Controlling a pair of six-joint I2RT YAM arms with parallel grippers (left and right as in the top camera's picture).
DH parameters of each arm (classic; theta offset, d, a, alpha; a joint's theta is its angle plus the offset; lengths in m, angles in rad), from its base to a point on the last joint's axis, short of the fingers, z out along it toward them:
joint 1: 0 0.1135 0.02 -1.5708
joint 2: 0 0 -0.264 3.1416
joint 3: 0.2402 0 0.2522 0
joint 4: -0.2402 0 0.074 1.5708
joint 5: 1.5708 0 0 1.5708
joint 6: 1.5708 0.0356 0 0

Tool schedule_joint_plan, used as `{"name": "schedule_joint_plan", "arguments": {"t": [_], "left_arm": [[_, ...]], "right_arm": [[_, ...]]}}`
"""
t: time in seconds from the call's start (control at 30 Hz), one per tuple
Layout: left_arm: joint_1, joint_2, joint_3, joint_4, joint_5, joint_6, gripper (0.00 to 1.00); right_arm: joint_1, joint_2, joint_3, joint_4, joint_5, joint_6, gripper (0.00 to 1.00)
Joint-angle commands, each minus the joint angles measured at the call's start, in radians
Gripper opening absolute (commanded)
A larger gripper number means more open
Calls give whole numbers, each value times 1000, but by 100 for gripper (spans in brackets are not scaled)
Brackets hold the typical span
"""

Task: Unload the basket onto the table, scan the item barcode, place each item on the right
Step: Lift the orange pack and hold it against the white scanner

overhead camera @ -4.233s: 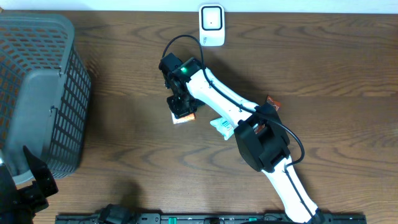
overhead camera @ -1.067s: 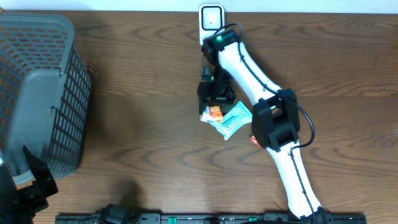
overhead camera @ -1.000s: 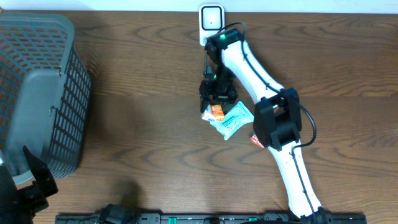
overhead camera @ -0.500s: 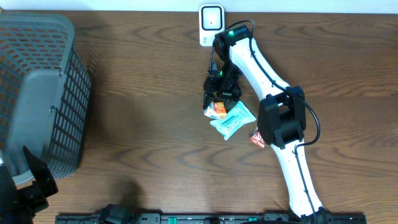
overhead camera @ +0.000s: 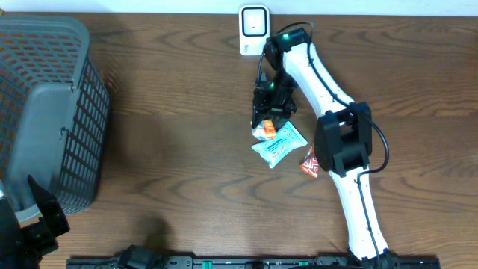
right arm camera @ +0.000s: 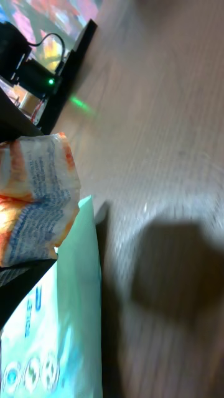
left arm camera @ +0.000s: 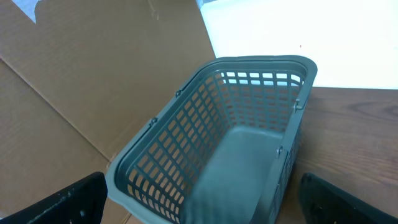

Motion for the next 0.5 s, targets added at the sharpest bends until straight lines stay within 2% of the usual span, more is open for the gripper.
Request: {"name": "schedule_joint_plan", "arguments": {"t": [0.0,0.17,0.27,0.47], "left_arm": [[4,1,1,-1,-6,-12,98],[4,1,1,-1,-6,-12,98],[4,1,1,-1,-6,-12,98],[4,1,1,-1,-6,-12,98]], "right_arm": [[-21,-31,55,0,64,-18,40],[-28,-111,125,5,141,-18,41],[-28,-148,177,29,220,-17,38],[-26,-188,212,217,286,-7,35]]}}
